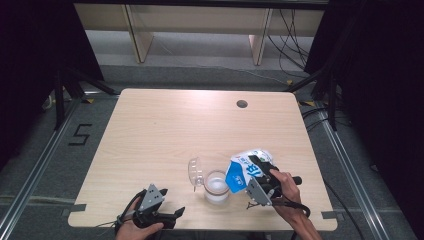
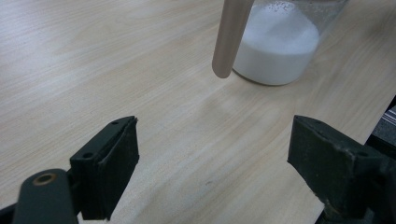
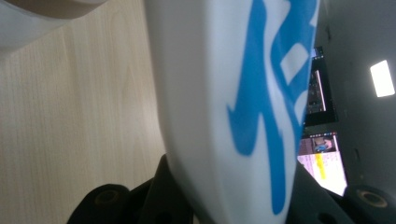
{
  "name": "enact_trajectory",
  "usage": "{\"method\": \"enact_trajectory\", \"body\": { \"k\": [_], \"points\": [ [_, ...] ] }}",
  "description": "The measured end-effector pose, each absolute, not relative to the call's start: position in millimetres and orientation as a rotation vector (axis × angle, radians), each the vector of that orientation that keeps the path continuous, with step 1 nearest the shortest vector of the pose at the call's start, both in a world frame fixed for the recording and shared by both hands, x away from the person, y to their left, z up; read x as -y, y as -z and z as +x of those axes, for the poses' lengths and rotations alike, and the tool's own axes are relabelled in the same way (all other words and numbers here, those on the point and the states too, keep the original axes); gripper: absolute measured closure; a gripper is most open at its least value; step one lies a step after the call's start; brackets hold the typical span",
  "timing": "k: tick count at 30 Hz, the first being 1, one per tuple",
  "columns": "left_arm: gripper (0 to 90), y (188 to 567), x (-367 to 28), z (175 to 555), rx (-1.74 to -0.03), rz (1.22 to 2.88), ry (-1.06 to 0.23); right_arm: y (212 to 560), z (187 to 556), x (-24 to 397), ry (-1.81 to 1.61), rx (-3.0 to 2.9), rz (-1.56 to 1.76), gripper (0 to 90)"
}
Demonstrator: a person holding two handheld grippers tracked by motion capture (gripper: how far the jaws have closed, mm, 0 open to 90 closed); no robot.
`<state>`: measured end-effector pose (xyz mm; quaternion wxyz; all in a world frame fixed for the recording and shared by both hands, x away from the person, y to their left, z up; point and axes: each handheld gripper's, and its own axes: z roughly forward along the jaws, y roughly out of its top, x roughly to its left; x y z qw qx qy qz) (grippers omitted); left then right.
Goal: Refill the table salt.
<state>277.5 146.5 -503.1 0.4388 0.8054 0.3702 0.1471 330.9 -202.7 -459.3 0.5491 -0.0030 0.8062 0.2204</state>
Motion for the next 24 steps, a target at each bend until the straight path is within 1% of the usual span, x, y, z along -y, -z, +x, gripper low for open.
{"method": "enact_trajectory", "body": {
  "k": [6, 7, 9, 12, 14, 24],
  "points": [
    [15.8, 503.0, -145.8, 277.1, -0.918, 1.996, -0.359, 457.1, 333.8, 213.9, -0.584, -1.937, 0.097, 80.4],
    [15.8, 503.1, -145.7, 277.1, -0.919, 1.995, -0.359, 455.4, 337.1, 216.5, -0.585, -1.932, 0.061, 80.6],
    [15.8, 503.2, -145.6, 277.1, -0.919, 1.996, -0.358, 457.0, 335.4, 218.6, -0.619, -1.95, 0.14, 81.0],
    [15.8, 503.5, -144.5, 276.8, -0.927, 1.978, -0.356, 456.0, 338.3, 222.5, -0.639, -1.957, 0.148, 81.3],
    [15.8, 503.0, -145.8, 277.1, -0.918, 1.996, -0.359, 455.5, 340.9, 224.9, -0.65, -1.947, 0.136, 81.5],
    [15.8, 503.4, -144.5, 276.8, -0.926, 1.98, -0.356, 458.1, 347.0, 234.4, -0.784, -1.998, 0.281, 82.5]
  ]
}}
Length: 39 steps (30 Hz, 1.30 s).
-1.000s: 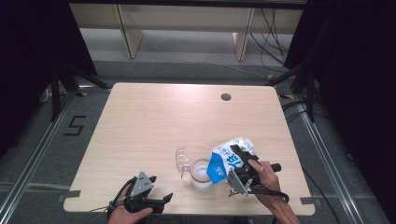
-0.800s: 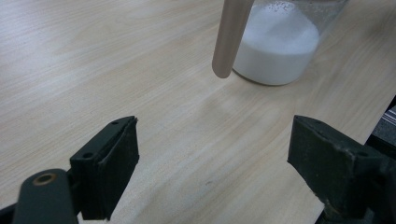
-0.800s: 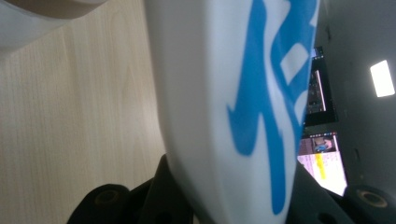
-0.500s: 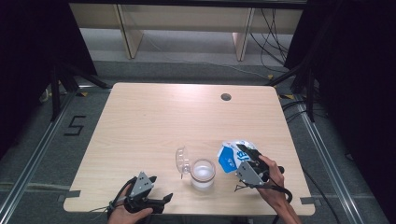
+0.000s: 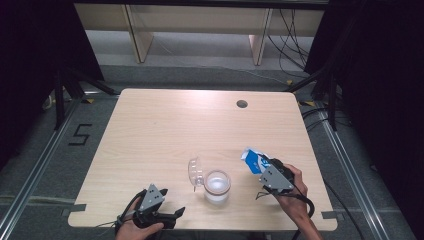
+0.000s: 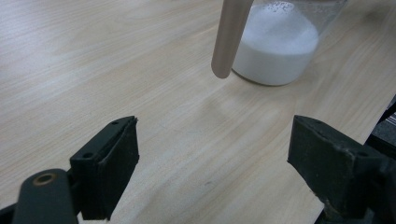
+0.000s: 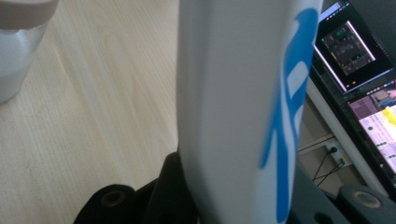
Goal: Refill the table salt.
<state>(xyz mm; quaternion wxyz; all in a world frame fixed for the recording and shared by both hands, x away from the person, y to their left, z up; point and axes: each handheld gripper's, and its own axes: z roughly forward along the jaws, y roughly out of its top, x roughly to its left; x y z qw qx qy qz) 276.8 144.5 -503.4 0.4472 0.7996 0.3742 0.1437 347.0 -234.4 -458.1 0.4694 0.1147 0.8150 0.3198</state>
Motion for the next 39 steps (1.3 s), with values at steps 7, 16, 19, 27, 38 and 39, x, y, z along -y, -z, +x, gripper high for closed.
{"method": "enact_trajectory", "body": {
  "k": [7, 16, 19, 27, 38, 39],
  "points": [
    [15.8, 503.2, -144.9, 277.2, -0.913, 1.989, -0.366, 462.2, 351.7, 240.6, -0.827, -2.007, 0.368, 83.0],
    [15.8, 503.7, -144.0, 277.0, -0.927, 1.985, -0.355, 469.1, 361.4, 253.3, -0.961, -2.024, 0.522, 83.4],
    [15.8, 503.6, -144.1, 277.0, -0.927, 1.985, -0.356, 472.4, 365.0, 257.3, -0.997, -2.034, 0.564, 83.4],
    [15.8, 503.7, -144.0, 277.0, -0.927, 1.984, -0.355, 480.5, 372.0, 264.0, -1.082, -2.03, 0.666, 83.6],
    [15.8, 503.7, -144.0, 276.9, -0.927, 1.984, -0.356, 487.9, 379.1, 272.7, -1.167, -2.008, 0.727, 83.8],
    [15.8, 503.6, -144.0, 276.9, -0.927, 1.984, -0.357, 488.2, 379.2, 272.7, -1.174, -2.006, 0.733, 83.8]
  ]
}}
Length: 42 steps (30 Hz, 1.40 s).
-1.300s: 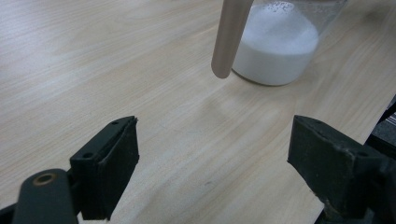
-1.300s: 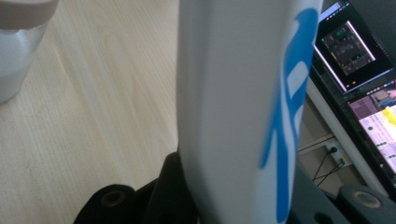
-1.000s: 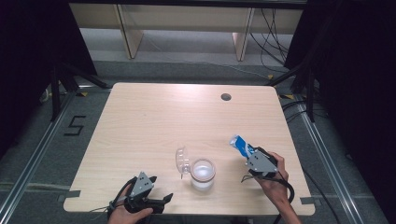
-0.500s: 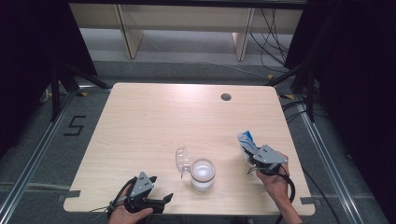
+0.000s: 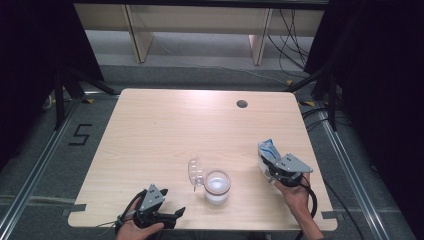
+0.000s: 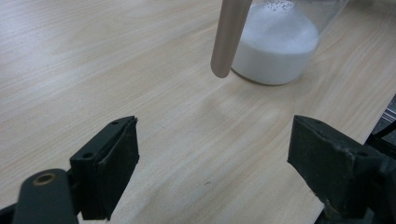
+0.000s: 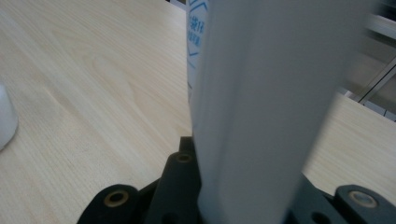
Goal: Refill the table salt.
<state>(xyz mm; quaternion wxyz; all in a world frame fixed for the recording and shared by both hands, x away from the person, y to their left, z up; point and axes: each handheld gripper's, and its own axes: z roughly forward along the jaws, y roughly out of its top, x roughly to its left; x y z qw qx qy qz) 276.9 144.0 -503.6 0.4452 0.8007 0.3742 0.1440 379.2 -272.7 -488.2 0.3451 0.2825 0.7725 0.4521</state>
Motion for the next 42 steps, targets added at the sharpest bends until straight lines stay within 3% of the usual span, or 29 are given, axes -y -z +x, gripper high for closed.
{"method": "enact_trajectory", "body": {
  "k": [7, 13, 42],
  "points": [
    [15.8, 503.6, -144.2, 276.9, -0.928, 1.982, -0.357, 491.8, 376.9, 275.7, -1.202, -2.012, 0.818, 83.5],
    [15.8, 503.2, -144.8, 277.1, -0.919, 1.986, -0.368, 492.4, 376.5, 281.1, -1.235, -1.983, 0.844, 76.9],
    [16.0, 502.8, -143.9, 278.3, -0.92, 1.986, -0.368, 476.4, 349.2, 289.5, -1.31, -1.849, 1.072, 27.1]
  ]
}}
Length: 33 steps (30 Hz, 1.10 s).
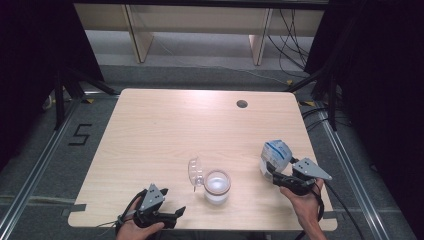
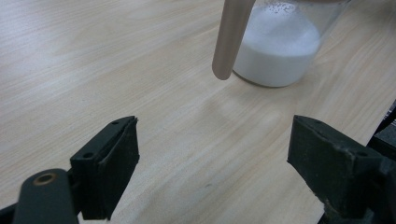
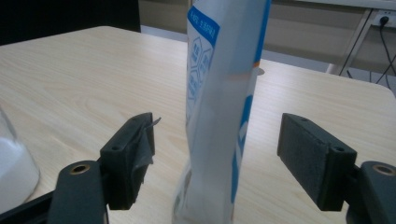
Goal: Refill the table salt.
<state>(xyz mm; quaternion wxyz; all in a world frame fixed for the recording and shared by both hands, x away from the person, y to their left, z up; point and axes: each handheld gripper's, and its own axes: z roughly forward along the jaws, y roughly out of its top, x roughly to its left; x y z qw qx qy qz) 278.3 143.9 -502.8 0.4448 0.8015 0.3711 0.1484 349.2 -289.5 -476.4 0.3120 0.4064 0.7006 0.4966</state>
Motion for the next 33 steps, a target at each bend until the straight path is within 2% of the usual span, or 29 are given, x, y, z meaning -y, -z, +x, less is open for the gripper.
{"method": "enact_trajectory", "body": {
  "k": [10, 18, 33],
  "points": [
    [17.6, 502.0, -142.4, 280.0, -0.963, 1.941, -0.341, 474.5, 332.2, 291.8, -1.319, -1.866, 1.197, 21.7],
    [17.7, 498.2, -143.1, 285.9, -1.008, 1.903, -0.302, 475.6, 319.9, 294.9, -1.293, -1.905, 1.148, 21.9],
    [24.2, 486.4, -142.8, 290.1, -0.988, 1.877, -0.296, 478.0, 301.2, 288.0, -1.3, -1.991, 1.14, 22.9]
  ]
}}
